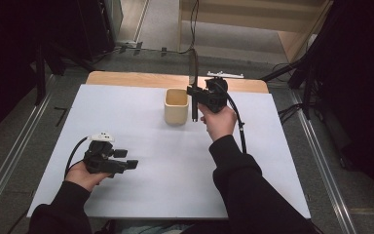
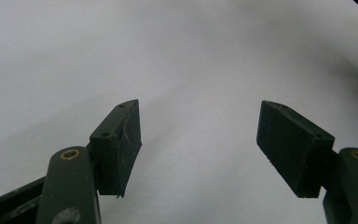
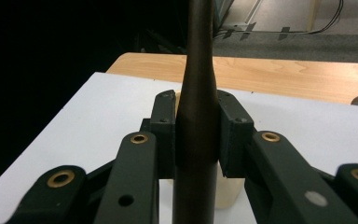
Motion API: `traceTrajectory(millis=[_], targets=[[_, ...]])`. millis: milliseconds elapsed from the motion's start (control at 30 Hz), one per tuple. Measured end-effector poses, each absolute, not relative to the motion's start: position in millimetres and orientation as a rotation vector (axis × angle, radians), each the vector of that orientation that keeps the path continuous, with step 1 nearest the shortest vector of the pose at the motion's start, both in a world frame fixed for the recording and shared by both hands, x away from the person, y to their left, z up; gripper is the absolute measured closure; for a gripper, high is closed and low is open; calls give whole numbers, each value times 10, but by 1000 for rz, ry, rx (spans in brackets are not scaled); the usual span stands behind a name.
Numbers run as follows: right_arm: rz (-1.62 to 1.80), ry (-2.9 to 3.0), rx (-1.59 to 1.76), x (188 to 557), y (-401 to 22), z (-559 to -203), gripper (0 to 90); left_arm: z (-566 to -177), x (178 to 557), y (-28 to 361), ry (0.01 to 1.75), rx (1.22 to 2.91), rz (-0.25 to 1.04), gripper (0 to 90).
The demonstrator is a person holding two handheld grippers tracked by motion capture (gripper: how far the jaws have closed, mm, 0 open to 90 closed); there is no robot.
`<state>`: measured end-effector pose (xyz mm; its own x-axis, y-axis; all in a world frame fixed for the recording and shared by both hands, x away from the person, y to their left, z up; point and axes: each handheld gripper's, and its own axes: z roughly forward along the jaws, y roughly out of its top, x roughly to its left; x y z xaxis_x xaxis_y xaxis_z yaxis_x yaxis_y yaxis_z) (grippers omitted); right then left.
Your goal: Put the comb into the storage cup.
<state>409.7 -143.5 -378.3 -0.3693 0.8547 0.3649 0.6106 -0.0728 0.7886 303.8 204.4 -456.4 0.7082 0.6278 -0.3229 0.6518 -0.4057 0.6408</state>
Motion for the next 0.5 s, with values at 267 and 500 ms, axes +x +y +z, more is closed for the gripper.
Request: traceTrajectory(millis=[267,500], targets=[[1425,1923,1598,4195,-1377,-3716,699,-4564,3042,2055,971,2128,-38,313],[1415,1924,1594,4266,-1294,-3715,698,-4568,3050,2060,972,2124,-49,313]])
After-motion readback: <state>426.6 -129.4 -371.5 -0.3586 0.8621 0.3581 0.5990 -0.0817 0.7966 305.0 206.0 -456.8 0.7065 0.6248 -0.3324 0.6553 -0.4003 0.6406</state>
